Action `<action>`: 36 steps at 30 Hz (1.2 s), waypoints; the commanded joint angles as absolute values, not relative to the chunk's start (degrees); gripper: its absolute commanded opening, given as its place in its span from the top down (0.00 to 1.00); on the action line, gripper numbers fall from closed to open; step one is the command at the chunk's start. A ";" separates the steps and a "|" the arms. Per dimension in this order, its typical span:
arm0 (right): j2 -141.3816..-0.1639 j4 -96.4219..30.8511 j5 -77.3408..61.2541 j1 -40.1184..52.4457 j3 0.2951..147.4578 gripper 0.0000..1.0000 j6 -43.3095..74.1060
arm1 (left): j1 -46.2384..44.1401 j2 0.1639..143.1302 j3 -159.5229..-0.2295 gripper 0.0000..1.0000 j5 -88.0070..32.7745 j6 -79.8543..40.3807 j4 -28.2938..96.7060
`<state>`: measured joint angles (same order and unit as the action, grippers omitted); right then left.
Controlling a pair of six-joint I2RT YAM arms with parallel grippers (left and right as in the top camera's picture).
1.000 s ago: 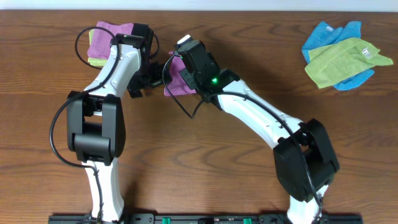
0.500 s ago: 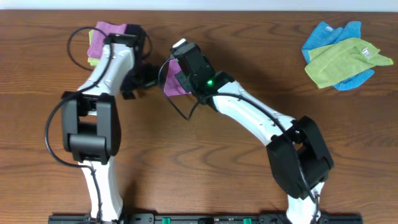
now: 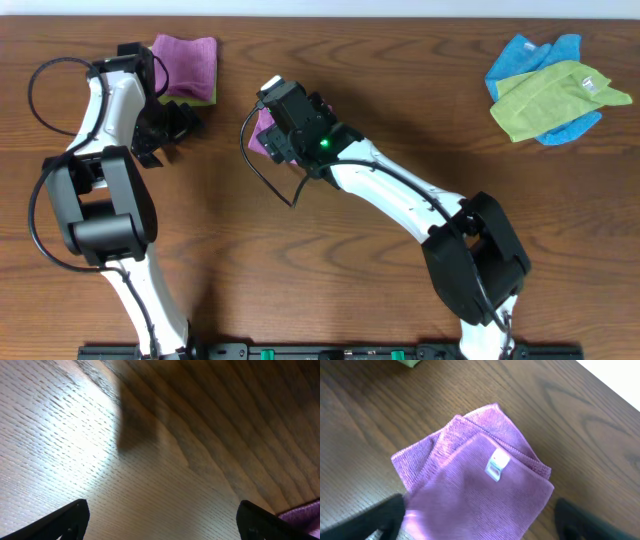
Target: Fold the cloth
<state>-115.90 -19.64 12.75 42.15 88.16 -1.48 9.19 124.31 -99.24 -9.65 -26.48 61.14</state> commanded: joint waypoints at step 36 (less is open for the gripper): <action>-109.16 -41.28 -0.80 22.87 89.03 0.01 29.08 | -6.72 124.81 -98.78 0.05 -35.44 -21.37 52.42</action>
